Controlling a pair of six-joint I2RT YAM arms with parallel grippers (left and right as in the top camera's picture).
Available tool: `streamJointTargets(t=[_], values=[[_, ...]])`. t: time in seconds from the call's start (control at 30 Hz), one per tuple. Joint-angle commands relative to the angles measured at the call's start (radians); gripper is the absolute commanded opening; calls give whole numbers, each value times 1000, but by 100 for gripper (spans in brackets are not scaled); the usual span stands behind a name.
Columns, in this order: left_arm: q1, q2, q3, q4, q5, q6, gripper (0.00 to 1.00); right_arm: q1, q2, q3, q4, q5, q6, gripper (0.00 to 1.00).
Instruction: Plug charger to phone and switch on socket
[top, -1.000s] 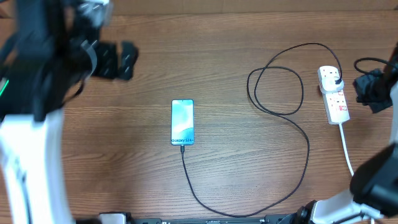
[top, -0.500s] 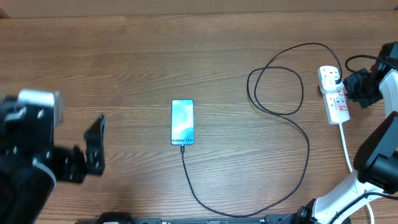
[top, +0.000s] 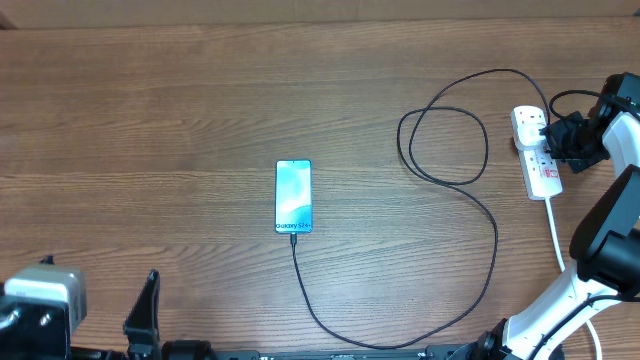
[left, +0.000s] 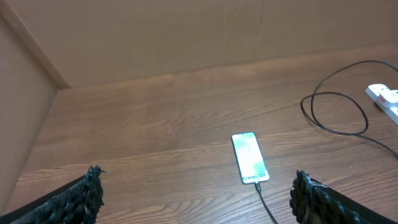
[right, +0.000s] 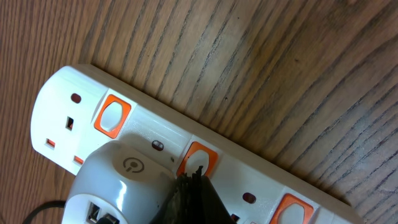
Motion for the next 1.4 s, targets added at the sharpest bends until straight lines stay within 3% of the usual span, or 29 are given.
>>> streamJointTargets(t=[0.0,0.43,0.8,1.13,1.37], values=[[-6,-17,1,-2,-9,16,100,0,6,21,16,-18,-7,4],[-6,-22,1,-2,-9,16,100,22,57,21,38,-132,-57,4],[-6,-50,-8,-2,-9,16,100,68,14,51,-90,-128,-136,4],[-5,-281,-46,-2,-9,16,100,12,-330,64,-119,-107,-130,4],[7,-454,-46,-2,-8,15,100,-60,-671,66,-90,-230,-116,4]])
